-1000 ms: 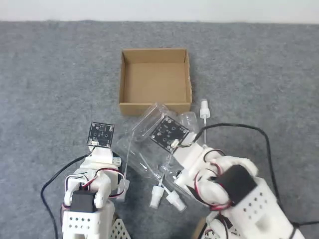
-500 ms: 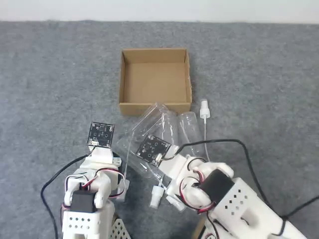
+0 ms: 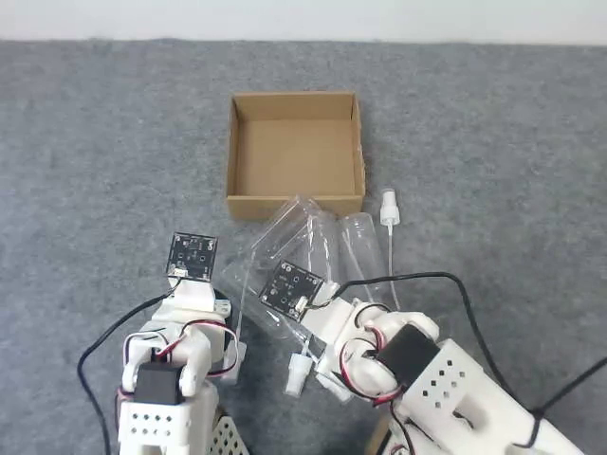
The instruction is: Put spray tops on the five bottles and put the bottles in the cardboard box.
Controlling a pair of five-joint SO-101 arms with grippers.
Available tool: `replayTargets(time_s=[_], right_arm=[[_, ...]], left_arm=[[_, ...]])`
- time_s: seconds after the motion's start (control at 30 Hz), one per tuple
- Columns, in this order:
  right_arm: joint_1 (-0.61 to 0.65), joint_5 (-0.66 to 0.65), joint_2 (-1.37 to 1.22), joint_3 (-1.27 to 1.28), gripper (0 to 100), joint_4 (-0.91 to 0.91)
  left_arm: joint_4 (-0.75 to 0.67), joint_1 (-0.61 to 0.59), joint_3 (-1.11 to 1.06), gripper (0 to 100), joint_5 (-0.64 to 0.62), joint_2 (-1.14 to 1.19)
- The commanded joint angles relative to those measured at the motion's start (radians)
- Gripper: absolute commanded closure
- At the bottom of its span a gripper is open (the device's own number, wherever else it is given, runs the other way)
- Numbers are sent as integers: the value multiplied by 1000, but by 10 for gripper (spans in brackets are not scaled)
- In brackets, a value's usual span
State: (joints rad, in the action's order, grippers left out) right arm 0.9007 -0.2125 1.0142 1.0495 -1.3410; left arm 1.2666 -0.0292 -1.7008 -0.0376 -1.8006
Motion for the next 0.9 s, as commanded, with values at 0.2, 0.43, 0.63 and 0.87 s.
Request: replayTargets(time_s=[0.2, 0.43, 0.63, 0.87], right_arm=[[8, 12, -81, -29, 827, 30], [8, 15, -332, -126, 827, 33], [8, 15, -426, -153, 827, 39], [-74, 6, -435, -146, 827, 102]], left_arm=[[-3, -2, 16, 986, -2, -21], [-3, -2, 16, 986, -2, -21], [-3, -2, 16, 986, -2, -21], [-3, -2, 16, 986, -2, -21]])
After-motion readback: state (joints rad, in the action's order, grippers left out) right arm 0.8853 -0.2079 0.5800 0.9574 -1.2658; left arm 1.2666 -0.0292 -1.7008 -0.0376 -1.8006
